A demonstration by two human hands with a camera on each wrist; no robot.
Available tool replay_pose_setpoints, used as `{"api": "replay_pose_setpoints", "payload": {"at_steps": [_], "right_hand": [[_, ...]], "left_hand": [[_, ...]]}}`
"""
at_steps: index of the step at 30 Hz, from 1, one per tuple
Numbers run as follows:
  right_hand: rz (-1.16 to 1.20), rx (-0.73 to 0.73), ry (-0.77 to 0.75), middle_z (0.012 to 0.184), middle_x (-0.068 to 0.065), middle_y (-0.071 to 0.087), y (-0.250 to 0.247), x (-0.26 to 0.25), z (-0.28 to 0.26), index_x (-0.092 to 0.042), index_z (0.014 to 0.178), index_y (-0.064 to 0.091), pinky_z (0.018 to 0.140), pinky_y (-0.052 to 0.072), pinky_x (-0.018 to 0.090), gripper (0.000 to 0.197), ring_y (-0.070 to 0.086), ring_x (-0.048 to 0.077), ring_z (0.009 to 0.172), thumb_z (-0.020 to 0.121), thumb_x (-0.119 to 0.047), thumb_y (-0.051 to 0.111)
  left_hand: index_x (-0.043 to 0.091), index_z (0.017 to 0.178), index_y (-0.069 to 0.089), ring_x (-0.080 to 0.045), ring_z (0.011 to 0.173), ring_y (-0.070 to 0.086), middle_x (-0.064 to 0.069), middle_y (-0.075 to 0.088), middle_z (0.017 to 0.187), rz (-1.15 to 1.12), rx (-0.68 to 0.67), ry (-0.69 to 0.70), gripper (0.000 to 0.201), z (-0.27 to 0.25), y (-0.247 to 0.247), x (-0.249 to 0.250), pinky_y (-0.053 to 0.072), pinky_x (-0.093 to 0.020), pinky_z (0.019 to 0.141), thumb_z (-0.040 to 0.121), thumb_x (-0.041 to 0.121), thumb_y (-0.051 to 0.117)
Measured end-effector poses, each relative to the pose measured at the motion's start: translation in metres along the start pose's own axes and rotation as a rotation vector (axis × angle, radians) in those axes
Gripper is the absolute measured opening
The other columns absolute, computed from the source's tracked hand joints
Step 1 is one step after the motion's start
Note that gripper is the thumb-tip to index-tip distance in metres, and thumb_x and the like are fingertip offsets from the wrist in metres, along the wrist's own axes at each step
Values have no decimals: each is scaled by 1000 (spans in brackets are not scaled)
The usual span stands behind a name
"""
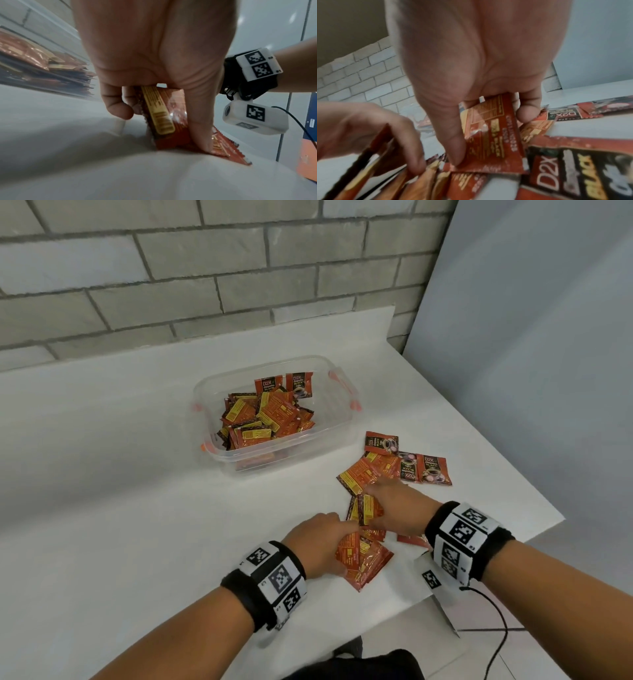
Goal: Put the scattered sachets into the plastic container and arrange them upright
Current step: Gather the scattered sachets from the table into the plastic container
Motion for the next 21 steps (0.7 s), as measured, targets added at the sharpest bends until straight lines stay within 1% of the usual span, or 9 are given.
{"api": "replay_pose_setpoints", "payload": {"at_steps": [2,5,7,10,13,17,19,21], "right_hand": [[-13,36,-9,126,11,47,1,-2,0,-10,133,43,93,41,32,57,44,24,115,87,-36,65],[10,54,1,120,10,47,0,-1,0,-9,124,47,89,41,32,50,45,23,111,86,-34,66],[14,51,11,118,10,50,0,-2,0,-8,121,48,89,43,33,48,47,23,108,85,-33,67],[-27,59,27,115,10,55,3,-4,3,-9,118,51,88,45,35,45,52,24,104,83,-32,67],[-42,57,60,113,9,57,6,-6,5,-10,113,53,85,46,32,41,54,24,102,81,-31,67],[33,32,88,107,7,56,5,-8,11,-12,108,53,81,45,29,39,55,24,101,77,-29,68],[42,26,86,107,5,56,2,-10,12,-14,107,51,79,44,28,36,54,21,100,78,-28,68],[36,18,79,108,4,59,-1,-13,11,-16,107,49,76,45,29,34,55,20,98,80,-28,66]], "left_hand": [[25,132,47,-22,109,45,-6,50,115,23,13,-15,59,1,-1,1,44,-35,87,81,33,74],[22,131,46,-21,112,39,-6,45,117,36,59,-39,59,2,-4,1,43,-38,90,80,33,74],[21,130,45,-20,113,34,-6,41,119,48,89,-54,60,2,-6,0,42,-38,91,80,34,75],[19,129,43,-21,114,32,-6,39,122,83,103,-74,61,1,-8,-1,42,-39,92,80,36,74],[16,129,42,-23,115,33,-7,40,124,123,103,-86,62,2,-9,0,41,-38,90,80,39,73],[14,129,42,-24,115,36,-8,44,125,129,112,-109,65,3,-11,-2,37,-37,86,80,43,73],[14,126,43,-25,114,40,-9,48,124,126,125,-109,62,2,-12,-2,37,-37,84,80,43,72],[13,123,45,-26,111,47,-9,53,121,93,137,-109,58,1,-14,-4,37,-35,82,81,41,72]]}}
Point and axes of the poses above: each hand's wrist, its own z-axis towards the middle knuckle, its own y-axis out of the palm, x = y × z, the point moved 6 cm from there along z, towards the middle knuckle
